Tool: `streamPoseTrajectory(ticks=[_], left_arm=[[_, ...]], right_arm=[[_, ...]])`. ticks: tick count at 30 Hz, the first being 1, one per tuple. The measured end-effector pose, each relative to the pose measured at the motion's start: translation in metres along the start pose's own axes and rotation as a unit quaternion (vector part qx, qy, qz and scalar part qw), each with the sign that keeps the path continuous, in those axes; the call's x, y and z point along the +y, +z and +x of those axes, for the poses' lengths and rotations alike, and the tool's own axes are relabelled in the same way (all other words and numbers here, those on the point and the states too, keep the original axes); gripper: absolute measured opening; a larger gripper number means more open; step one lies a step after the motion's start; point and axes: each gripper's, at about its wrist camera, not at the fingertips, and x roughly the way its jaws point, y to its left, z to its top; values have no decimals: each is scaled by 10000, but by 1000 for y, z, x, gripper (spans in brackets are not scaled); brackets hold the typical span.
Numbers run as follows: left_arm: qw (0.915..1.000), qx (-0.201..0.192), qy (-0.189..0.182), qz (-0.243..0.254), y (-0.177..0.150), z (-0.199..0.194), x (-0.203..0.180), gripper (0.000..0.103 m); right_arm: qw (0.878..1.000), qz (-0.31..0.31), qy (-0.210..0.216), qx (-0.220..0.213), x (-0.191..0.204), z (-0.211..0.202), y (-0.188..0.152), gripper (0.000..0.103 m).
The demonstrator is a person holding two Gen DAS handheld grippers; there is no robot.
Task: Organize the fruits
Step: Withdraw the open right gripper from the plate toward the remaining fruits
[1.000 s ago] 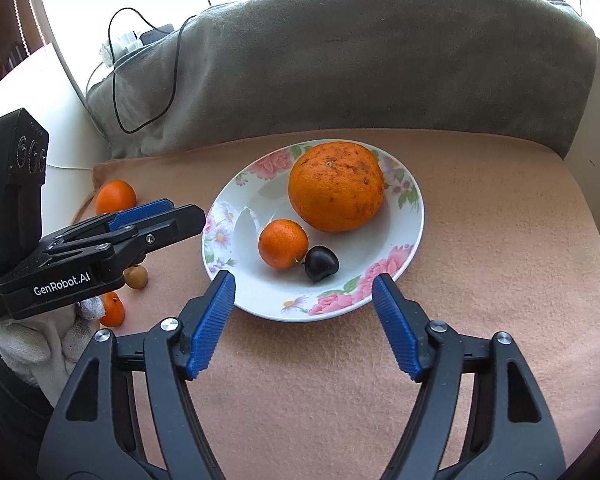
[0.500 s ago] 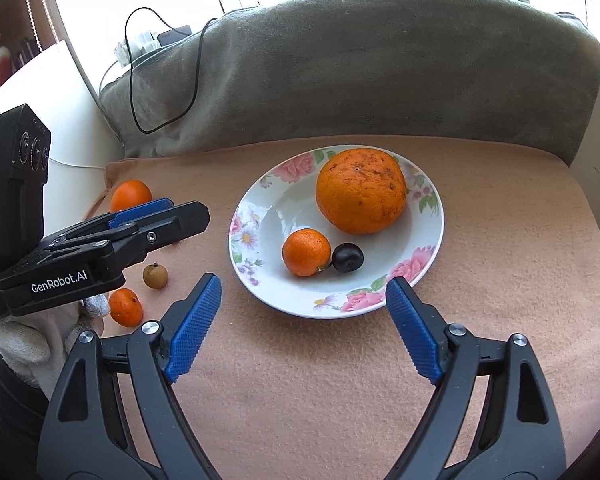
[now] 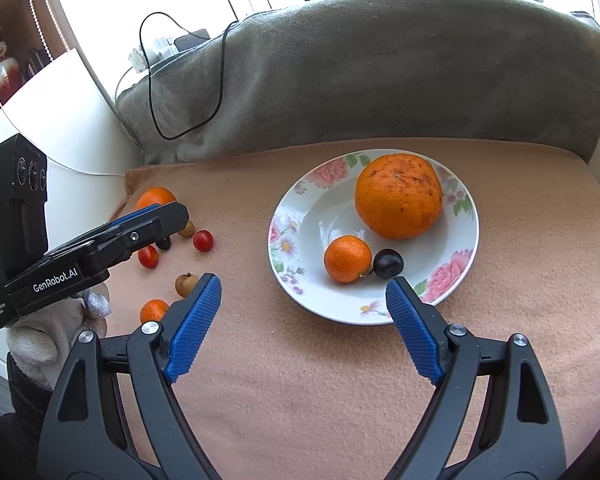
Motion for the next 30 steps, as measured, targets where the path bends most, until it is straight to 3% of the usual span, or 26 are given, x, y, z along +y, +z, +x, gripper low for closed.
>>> streamPoseTrajectory(ticks=[12,30], left_arm=[[9979,-254,382,-455,-3,-32,64,74],[9903,-369,800,-1074,-21,-55,148,74]], right_arm=[[9989,2,443,143,31,20,19,87],[9963,-225,784,262,94,72,53,87]])
